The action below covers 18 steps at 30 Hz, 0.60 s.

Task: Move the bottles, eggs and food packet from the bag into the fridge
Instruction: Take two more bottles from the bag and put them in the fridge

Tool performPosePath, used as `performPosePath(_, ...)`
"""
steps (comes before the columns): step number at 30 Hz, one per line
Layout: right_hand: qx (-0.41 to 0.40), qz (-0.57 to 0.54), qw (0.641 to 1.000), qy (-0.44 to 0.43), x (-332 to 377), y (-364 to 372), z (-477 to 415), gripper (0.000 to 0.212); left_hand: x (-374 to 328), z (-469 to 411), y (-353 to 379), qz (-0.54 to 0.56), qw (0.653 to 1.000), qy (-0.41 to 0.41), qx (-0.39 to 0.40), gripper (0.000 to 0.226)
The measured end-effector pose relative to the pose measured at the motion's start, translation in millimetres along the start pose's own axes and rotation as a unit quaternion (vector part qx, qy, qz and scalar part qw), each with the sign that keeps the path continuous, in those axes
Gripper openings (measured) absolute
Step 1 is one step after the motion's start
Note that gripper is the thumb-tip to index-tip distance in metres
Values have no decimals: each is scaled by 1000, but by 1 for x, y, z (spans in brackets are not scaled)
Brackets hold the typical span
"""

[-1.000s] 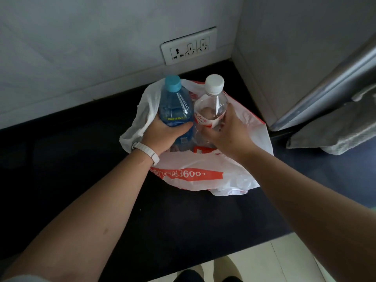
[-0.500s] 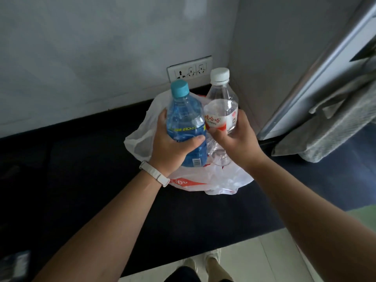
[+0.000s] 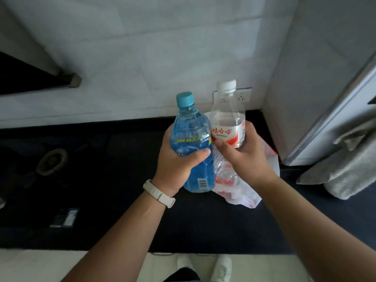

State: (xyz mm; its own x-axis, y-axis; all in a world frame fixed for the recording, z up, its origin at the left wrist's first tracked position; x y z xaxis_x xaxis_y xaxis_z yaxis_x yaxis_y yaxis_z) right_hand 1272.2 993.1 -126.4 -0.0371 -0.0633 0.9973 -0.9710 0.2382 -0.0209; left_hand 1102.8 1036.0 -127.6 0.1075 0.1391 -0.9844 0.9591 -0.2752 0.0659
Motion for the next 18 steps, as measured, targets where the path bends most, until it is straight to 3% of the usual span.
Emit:
performPosePath(8,93,-12,995,-23,18,60,19,50,-19,46,-52,22,995,-25,-89,67)
performPosePath(18,151,11,988,-14,33,179,67,48,-43,123,-159,6,984,-17,-177,64)
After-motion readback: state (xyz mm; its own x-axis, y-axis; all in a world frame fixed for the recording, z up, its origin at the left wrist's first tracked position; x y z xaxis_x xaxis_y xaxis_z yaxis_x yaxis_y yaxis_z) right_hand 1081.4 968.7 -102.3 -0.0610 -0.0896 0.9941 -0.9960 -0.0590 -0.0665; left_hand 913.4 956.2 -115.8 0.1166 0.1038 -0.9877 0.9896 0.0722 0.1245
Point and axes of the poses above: each hand's wrist, its own z-axis away from the middle knuckle, its own y-axis out of the palm, x = y × z, the point moved 3 cm from there along -z, towards the middle knuckle, and after that the axes turned 3 degrees about y, right-handed, at the moved point
